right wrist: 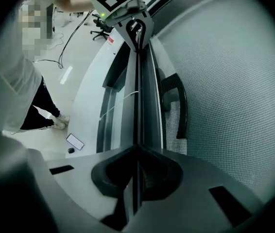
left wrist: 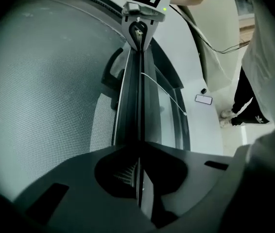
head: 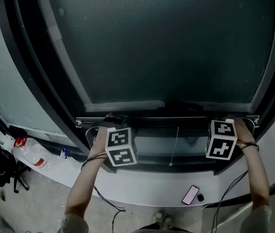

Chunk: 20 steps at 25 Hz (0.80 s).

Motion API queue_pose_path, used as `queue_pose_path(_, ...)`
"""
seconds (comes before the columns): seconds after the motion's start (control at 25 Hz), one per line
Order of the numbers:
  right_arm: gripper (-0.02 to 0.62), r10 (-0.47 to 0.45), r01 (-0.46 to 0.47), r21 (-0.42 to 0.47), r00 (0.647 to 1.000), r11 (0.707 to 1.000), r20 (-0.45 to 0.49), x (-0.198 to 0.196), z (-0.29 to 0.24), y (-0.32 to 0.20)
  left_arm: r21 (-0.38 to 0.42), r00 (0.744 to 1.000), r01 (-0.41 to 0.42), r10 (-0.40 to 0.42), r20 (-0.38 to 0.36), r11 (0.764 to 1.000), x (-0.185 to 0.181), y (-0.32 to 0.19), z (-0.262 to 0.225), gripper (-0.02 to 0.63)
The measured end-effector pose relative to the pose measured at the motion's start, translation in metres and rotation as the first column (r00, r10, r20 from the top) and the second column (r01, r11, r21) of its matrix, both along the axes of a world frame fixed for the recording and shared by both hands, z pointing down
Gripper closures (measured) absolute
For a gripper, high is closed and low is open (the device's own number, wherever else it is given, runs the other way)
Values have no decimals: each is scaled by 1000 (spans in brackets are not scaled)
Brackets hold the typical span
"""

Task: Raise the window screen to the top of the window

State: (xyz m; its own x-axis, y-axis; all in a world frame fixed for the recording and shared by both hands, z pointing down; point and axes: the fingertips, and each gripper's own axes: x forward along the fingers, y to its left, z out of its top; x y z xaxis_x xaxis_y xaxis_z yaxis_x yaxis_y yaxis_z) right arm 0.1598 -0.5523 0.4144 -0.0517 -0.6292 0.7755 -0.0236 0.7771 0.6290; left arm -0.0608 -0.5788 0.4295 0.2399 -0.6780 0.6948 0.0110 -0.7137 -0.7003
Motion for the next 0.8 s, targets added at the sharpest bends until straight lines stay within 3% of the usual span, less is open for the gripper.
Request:
queue_pose_path(0.36, 577, -2, 2, -110, 1000, 994, 2, -1, 5, 6, -157, 998, 42, -34, 52, 987, 1, 5, 7, 586)
queue_pose_path(0.64, 577, -7, 10, -61, 999, 998, 44, -1, -8, 6, -130, 998, 19, -12, 57, 991, -1, 6, -5, 586)
queue_pose_path(0.8, 577, -20, 18, 29, 998, 999, 63, 1, -43, 4, -44, 999, 17, -15, 37, 999, -2, 3, -41, 586)
